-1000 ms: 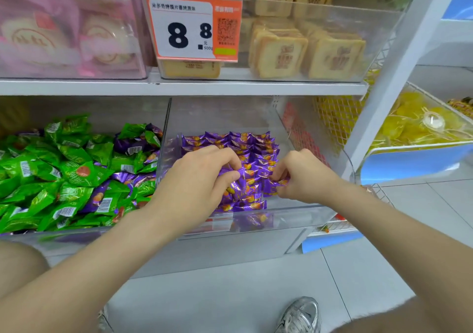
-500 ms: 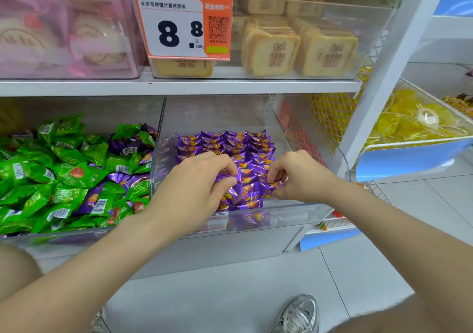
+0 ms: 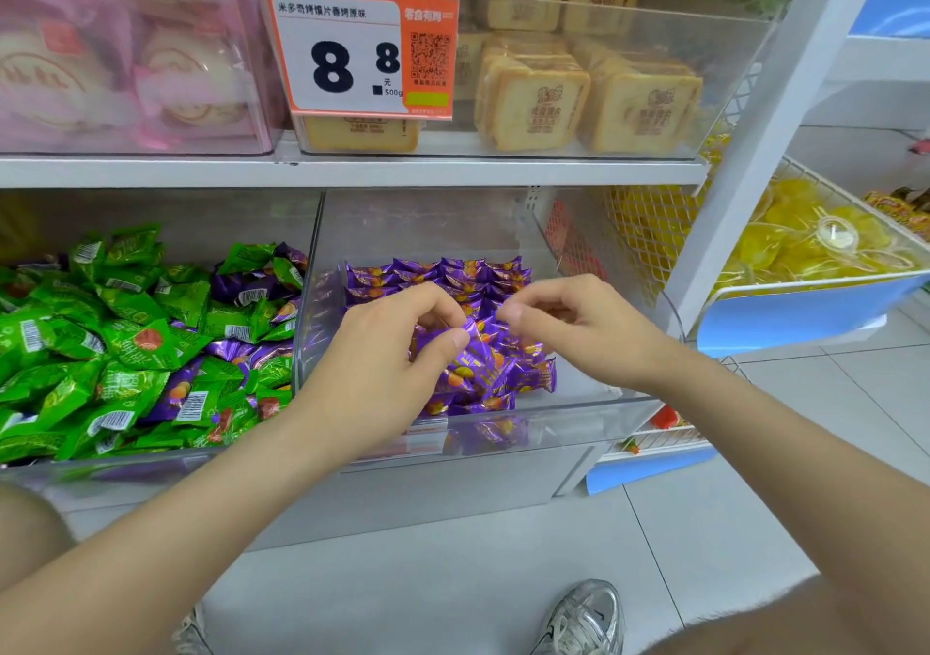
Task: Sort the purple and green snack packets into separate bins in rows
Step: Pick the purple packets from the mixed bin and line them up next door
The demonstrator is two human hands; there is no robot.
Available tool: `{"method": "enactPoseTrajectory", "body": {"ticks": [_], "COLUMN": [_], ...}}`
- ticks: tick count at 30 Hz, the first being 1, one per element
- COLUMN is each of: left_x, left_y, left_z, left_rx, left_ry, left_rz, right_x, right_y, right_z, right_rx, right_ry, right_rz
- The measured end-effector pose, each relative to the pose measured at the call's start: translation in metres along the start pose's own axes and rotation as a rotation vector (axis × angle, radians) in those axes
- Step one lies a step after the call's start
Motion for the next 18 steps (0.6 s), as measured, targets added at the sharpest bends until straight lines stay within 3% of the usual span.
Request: {"method": "enactPoseTrajectory", "body": {"ticks": [3, 7, 11, 18], "left_x": [0.002, 0.002, 0.004, 0.003], "left_y": [-0.004, -0.006, -0.005, -0.001], "left_z": [0.001, 0.0, -0.007, -0.006], "left_rx": [0.036, 0.111, 0.169, 0.182], "left_ry": [0.069, 0.143, 0.135, 0.095], "left_rz": [0.058, 0.088, 0.081, 0.035], "right_x": [-0.013, -0.002, 0.023, 0.006], "right_y": [0.02, 0.016, 0.006, 0.001], "right_z": [-0.024, -0.017, 0.012, 0.029], "right_rx": [0.006, 0.002, -0.059, -0.021], "right_ry": [-0.242, -0.211, 0.243, 0.55], "right_rz": [-0.196, -0.112, 0.077, -0.08]}}
Point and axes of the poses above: each hand's wrist, its own y-axis away from the middle knuckle, its own x-axis out of the back of the hand, z = x × y, the point moved 6 cm from there along -y, towards the middle knuckle, and after that the axes turned 10 degrees about -x, right-handed, at the moved point
